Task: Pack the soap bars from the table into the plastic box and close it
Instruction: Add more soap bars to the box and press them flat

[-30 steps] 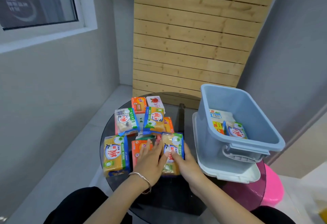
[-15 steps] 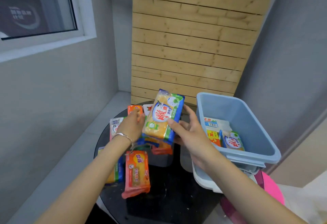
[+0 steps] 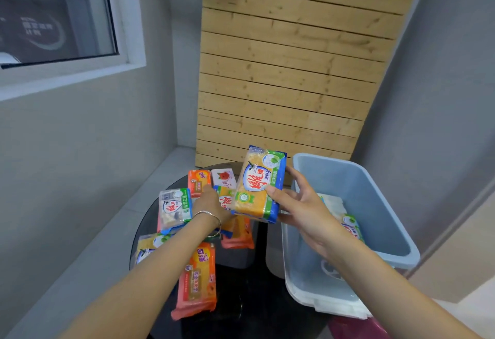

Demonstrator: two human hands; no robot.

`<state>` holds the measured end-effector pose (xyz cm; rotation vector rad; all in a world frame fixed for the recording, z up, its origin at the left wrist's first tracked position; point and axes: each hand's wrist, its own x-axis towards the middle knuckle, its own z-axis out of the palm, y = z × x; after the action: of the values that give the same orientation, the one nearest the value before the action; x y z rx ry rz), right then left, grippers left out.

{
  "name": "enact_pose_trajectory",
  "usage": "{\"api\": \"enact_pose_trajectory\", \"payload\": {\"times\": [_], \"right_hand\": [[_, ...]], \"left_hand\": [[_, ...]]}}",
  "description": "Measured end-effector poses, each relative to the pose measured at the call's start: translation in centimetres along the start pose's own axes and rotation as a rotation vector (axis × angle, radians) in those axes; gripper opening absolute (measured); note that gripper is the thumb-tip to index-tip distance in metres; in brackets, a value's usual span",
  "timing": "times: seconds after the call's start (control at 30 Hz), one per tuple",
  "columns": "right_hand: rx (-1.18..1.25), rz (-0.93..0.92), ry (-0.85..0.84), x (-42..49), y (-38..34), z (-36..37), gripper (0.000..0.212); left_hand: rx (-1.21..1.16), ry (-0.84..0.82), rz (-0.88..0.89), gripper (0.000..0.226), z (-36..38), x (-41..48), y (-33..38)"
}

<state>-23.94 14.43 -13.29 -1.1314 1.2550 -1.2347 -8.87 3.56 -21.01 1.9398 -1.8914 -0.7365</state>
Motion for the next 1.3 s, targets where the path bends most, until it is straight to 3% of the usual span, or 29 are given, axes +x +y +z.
{"api": "enact_pose_trajectory", "payload": {"times": [0.23, 0.33, 0.47, 0.6, 0.7, 0.83, 0.97, 1.3], "right_hand": [[0.036, 0.013, 0.008, 0.0, -0.1, -1.5, 0.061], [0.097, 0.044, 0.015, 0.2, 0.0, -2.5, 0.059], [0.203, 0.068, 0.011, 0.6, -0.2, -4.4, 0.070], [0.238, 0.015, 0.044, 1.7, -1.5, -7.7, 0.074], [0.181, -0.010, 0.114, 3.5, -2.6, -10.6, 0.065], [-0.015, 0.051, 0.186, 6.6, -2.2, -13.6, 0.062], [-0.173, 0.126, 0.194, 9.0, 0.0, -14.7, 0.066], [-0.152, 0.360, 0.049, 11.0, 2.8, -15.4, 0.068]], "left_hand": [[-0.211, 0.058, 0.082, 0.089, 0.0, 0.1, -0.5], [-0.276, -0.021, -0.006, 0.072, -0.6, 0.4, -0.4], [-0.588, -0.090, -0.131, 0.066, -0.9, 0.8, -0.3], [-0.973, -0.148, -0.127, 0.050, -2.1, 0.7, 1.7], [-1.106, -0.182, -0.107, 0.032, -3.5, 0.3, 4.1], [-1.110, -0.227, -0.058, 0.046, -4.3, -0.2, 6.7], [-1.128, -0.256, -0.049, 0.043, -3.3, -0.2, 7.7], [-1.148, -0.299, -0.016, 0.028, -1.1, -0.1, 8.6]]}}
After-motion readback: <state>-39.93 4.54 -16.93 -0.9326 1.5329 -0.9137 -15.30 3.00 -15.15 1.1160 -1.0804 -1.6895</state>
